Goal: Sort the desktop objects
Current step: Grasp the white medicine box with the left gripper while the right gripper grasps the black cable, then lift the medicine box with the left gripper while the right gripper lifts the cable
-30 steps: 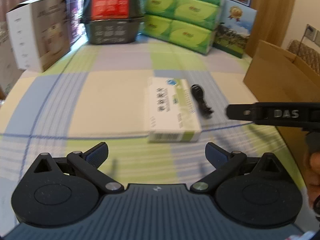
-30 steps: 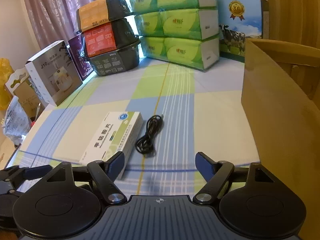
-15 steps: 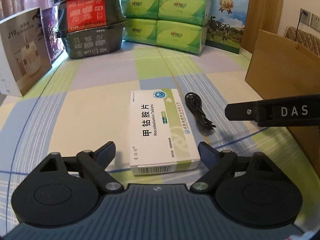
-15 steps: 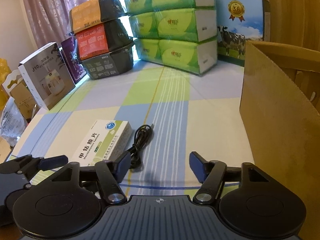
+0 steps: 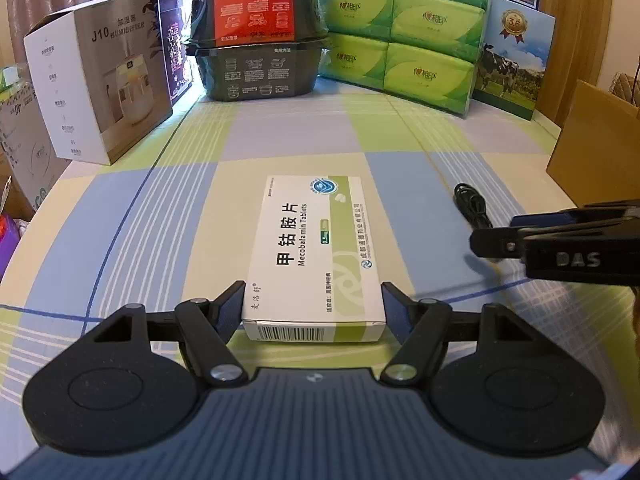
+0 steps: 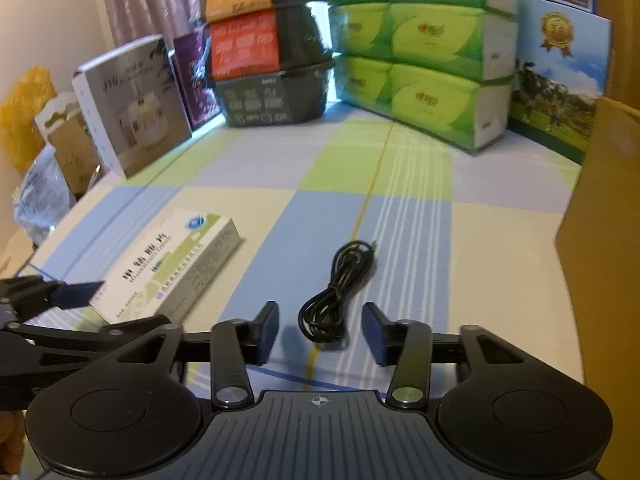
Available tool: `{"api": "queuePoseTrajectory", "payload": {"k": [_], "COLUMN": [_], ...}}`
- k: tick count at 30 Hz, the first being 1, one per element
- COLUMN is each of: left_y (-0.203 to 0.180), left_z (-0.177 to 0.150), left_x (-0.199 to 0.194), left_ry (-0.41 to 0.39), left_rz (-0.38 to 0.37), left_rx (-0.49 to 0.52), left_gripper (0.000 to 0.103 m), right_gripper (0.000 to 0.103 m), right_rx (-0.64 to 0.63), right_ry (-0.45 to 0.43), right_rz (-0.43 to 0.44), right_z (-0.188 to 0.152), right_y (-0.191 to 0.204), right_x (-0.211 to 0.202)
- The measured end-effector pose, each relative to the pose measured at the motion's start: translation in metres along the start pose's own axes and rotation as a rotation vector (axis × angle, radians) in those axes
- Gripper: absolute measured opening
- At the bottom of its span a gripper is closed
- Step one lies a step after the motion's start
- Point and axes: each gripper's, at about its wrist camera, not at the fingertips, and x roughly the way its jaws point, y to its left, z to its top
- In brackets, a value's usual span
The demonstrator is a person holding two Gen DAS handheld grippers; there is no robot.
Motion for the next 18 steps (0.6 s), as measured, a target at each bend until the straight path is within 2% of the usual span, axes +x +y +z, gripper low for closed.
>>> {"api": "queuePoseTrajectory", "payload": {"k": [8,10,15,18], "left_y": [-0.001,-0.001,0.002,0.000], "left_z": [0.000,0.001,0.000,0.000], "left_x": [0.004,0.007,0.011,0.009], "left_ry": [-0.028,-0.026,-0.023,-0.017], "left_rz": [-0.017,-0.012,0.005,0.008], "left_rx": [-0.004,-0.005,-0.002,0.011], "left_gripper": [0.075,0.075,0.074,0.067], "right_gripper": [0.021,0.009,0.009,0.009], "right_rx": [-0.117,-0.124,-0.114,-0.111], "right_ry": [-0.030,-0.031,-0.021,-0.016], "right_rz": [-0.061,-0.070,-0.076,-0.076], "right_z": [-0.007,-0.008,-0.009,-0.010], "right_y": [0.013,0.014,0.015,0.015], "right_x": [0.013,0.013,0.009,0.005]}}
